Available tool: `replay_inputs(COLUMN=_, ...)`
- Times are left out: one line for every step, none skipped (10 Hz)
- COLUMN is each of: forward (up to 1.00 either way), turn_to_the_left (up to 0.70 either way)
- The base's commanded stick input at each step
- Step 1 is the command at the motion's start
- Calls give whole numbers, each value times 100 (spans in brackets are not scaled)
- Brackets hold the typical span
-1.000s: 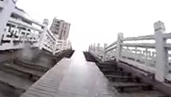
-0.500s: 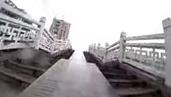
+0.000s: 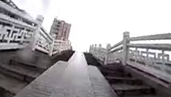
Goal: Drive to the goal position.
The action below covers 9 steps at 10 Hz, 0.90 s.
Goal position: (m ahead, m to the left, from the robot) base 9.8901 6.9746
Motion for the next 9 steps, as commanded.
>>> replay_inputs(forward=60, turn_to_the_left=0)
replay_inputs(forward=60, turn_to_the_left=0)
replay_inputs(forward=60, turn_to_the_left=0)
replay_inputs(forward=60, turn_to_the_left=11)
replay_inputs(forward=60, turn_to_the_left=15)
replay_inputs(forward=60, turn_to_the_left=14)
replay_inputs(forward=60, turn_to_the_left=11)
replay_inputs(forward=60, turn_to_the_left=0)
replay_inputs(forward=60, turn_to_the_left=0)
